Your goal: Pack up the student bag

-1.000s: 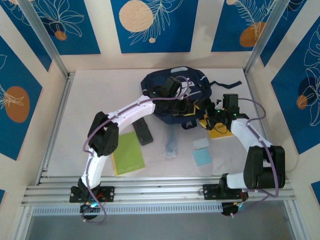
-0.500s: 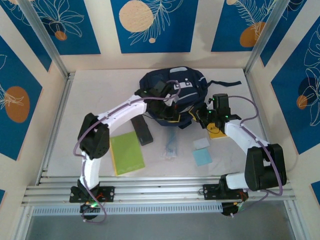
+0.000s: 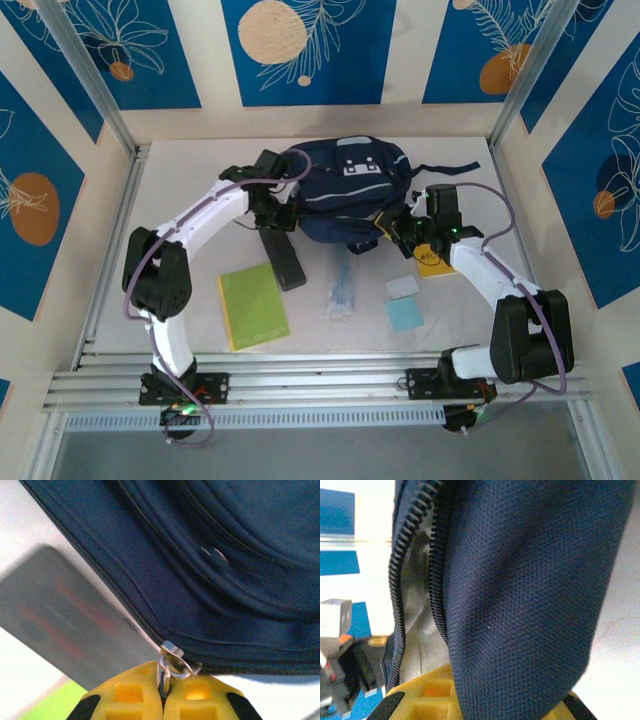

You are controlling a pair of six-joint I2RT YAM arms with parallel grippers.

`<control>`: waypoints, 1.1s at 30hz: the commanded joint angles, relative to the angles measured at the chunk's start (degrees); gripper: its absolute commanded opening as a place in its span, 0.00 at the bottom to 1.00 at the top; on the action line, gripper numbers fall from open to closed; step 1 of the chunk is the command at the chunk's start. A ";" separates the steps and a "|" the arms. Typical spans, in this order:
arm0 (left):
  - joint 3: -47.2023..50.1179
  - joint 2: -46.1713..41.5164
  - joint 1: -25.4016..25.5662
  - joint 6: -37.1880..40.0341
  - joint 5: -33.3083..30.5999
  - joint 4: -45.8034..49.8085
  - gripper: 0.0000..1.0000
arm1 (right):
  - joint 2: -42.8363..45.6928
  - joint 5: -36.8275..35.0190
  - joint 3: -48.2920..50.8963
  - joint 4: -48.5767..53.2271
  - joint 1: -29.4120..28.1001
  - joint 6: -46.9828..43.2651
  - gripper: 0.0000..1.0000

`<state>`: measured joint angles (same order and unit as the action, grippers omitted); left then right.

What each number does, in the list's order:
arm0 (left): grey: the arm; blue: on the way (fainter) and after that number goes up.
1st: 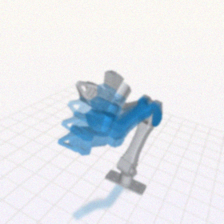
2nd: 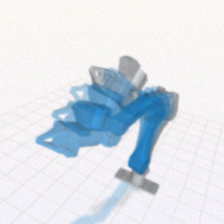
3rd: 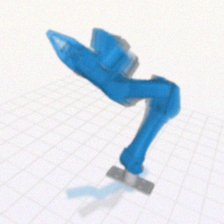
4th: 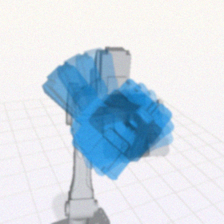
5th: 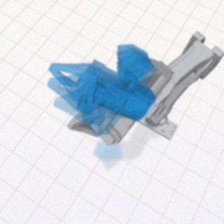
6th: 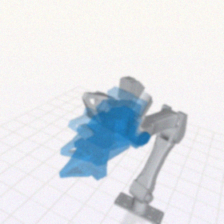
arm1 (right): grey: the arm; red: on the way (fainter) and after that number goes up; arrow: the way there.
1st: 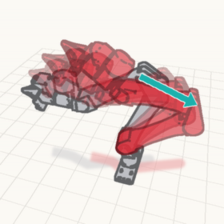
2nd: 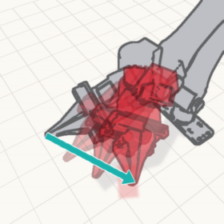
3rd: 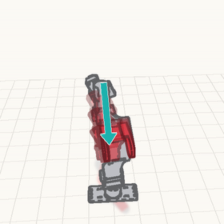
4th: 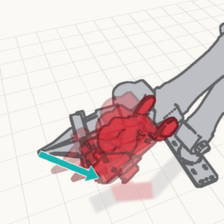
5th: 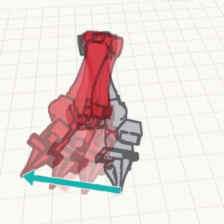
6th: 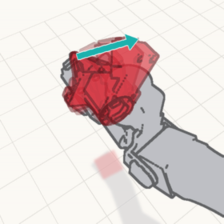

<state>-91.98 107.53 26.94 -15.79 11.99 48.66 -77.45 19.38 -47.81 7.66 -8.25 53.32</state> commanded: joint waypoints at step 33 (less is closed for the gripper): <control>3.65 -5.25 6.19 14.92 21.31 -9.56 0.00 | -22.29 2.59 -30.00 15.28 9.09 -13.07 0.48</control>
<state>-87.20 103.11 30.92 1.43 32.91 40.49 -98.08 25.39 -74.74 23.11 0.01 37.52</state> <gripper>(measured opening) 0.054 0.383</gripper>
